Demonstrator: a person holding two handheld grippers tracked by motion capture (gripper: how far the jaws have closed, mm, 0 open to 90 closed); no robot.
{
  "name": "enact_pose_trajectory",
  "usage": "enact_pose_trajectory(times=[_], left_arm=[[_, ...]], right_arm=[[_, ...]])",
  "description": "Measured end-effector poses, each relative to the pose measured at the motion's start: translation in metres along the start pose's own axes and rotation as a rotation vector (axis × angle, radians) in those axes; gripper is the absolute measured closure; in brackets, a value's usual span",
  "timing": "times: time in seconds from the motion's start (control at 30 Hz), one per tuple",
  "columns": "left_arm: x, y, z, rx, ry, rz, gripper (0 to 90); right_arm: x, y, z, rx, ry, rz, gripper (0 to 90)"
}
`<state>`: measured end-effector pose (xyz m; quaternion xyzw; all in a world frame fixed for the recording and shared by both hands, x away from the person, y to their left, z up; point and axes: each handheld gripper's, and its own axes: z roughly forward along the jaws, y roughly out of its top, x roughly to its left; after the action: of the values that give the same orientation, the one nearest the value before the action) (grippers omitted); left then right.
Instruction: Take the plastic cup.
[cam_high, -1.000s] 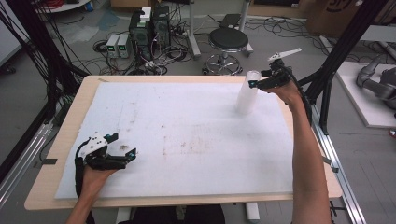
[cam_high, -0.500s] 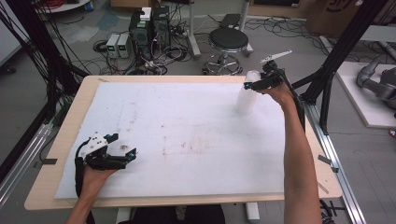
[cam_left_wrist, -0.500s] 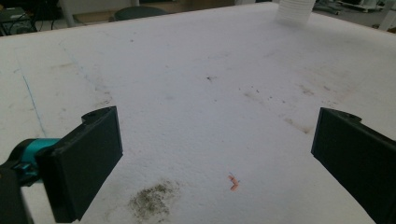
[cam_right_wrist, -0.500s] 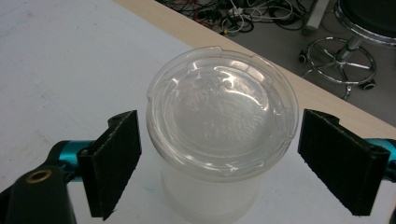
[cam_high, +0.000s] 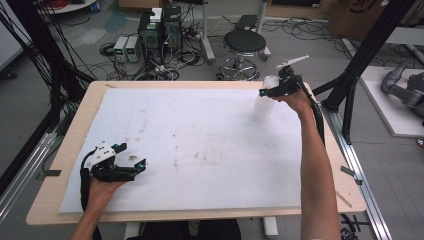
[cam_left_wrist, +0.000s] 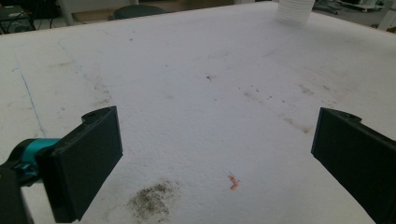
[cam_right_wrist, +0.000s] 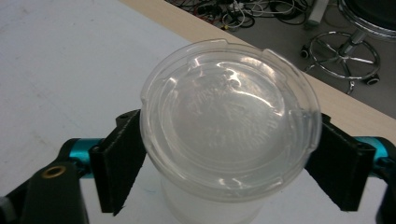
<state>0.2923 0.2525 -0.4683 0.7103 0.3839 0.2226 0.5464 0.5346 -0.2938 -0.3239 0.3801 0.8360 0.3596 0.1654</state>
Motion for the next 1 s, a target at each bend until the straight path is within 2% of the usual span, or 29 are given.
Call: enact_pose_trajectory(times=[0.1, 0.57, 1.0], left_arm=[[0.0003, 0.0000, 0.0000, -0.001, -0.002, 0.000, 1.9], [0.0002, 0.0000, 0.0002, 0.000, -0.001, 0.000, 1.9], [-0.0002, 0.0001, -0.0001, 0.002, -0.002, 0.005, 1.9]], right_arm=[[-0.0002, 0.0000, 0.0004, -0.003, 0.005, -0.001, 24.5], [0.0010, -0.0001, -0.0002, 0.016, 0.003, 0.000, 32.8], [0.0016, 0.0001, -0.0010, 0.019, -0.007, 0.000, 33.8]])
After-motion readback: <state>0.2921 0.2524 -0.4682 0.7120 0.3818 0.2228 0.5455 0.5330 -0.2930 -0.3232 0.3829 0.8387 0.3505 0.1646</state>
